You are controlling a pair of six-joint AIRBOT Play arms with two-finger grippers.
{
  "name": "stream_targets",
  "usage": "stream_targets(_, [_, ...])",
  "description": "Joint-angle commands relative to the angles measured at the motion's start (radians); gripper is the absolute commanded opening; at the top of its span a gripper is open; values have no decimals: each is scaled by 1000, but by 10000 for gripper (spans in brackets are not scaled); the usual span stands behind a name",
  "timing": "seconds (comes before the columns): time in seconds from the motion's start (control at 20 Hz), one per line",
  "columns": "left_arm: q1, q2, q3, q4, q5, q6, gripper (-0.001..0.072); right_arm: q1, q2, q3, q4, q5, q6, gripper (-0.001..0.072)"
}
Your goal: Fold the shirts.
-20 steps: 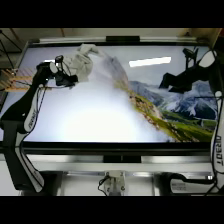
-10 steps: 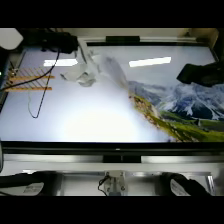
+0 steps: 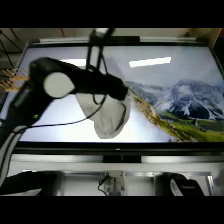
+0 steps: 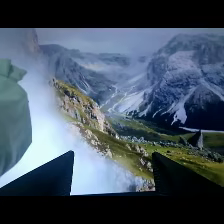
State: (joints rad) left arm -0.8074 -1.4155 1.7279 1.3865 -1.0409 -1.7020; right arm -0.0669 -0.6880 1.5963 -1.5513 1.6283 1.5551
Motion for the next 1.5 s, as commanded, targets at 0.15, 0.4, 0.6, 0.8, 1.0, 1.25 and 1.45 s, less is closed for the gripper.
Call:
stream_targets(0.15, [39,-153,-60,-93,-132,-37,715,0,16,-147,8,69,27,594])
stream_targets(0.4, [290,6,-55,11,-489,38,708,0,-100,-440,203,-161,6,654])
stream_targets(0.6, [373,180,-415,7,-471,5,700,1,-295,-551,337,-297,-116,653])
stream_targets(0.8, [364,258,-843,-233,-180,-84,699,0,-468,-550,341,-299,-220,653])
stream_targets(1.0, [322,199,-1002,-448,143,-55,527,0,-554,-550,339,-313,-243,653])
stream_targets(1.25, [276,93,-1001,-527,299,-20,528,0,-562,-550,339,-331,-253,654])
stream_targets(1.45, [259,51,-1001,-539,343,-16,504,0,-562,-550,345,-276,-326,668])
